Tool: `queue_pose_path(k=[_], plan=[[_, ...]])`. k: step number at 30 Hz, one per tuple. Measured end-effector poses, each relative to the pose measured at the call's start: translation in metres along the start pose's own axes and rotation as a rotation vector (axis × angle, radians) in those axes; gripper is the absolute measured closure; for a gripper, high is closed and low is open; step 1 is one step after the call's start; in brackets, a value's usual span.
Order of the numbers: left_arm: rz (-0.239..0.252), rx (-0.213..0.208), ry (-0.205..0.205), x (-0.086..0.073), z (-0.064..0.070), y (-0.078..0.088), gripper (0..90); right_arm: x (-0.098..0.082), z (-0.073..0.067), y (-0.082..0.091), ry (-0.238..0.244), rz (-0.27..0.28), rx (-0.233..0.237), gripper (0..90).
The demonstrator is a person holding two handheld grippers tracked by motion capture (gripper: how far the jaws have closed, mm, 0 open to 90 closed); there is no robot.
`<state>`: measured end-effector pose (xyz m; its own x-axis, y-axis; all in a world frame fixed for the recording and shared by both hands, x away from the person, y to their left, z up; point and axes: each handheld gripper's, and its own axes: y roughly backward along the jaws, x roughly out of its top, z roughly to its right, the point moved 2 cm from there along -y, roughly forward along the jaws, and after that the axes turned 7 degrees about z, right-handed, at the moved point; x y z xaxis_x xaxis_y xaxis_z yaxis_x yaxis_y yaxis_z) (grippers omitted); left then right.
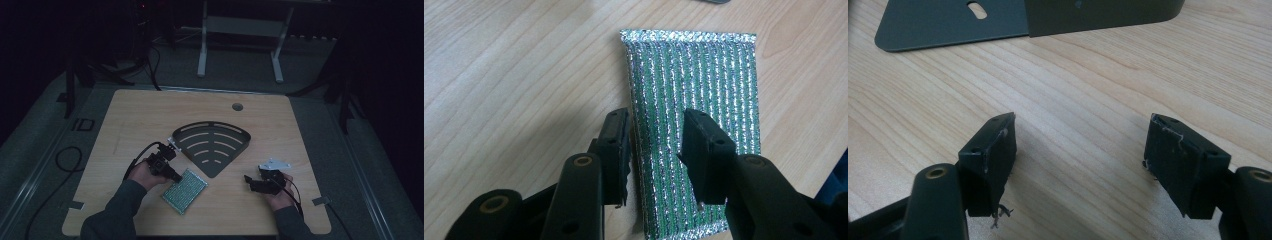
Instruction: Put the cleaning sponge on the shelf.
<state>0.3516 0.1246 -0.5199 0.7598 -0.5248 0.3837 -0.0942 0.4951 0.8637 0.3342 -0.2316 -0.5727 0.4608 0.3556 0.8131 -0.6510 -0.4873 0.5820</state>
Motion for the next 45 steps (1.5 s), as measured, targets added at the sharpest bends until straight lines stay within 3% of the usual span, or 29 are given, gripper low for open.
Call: queue_pose_path(k=[9, 26, 38, 45], plan=[[-0.048, -0.029, 0.001, 0.002, -0.007, -0.008, 64.5, 0.000, 0.000, 0.000, 0.000, 0.000, 0.000, 28.2], [-0.070, -0.056, 0.013, 0.004, -0.011, -0.014, 68.6, 0.000, 0.000, 0.000, 0.001, 0.000, 0.001, 28.1], [-0.092, -0.073, 0.049, 0.005, -0.016, -0.017, 69.8, 0.000, 0.000, 0.000, 0.001, 0.000, 0.001, 28.1], [-0.098, -0.089, 0.043, 0.005, -0.015, -0.017, 69.9, 0.000, 0.000, 0.000, 0.001, 0.000, 0.001, 28.1]])
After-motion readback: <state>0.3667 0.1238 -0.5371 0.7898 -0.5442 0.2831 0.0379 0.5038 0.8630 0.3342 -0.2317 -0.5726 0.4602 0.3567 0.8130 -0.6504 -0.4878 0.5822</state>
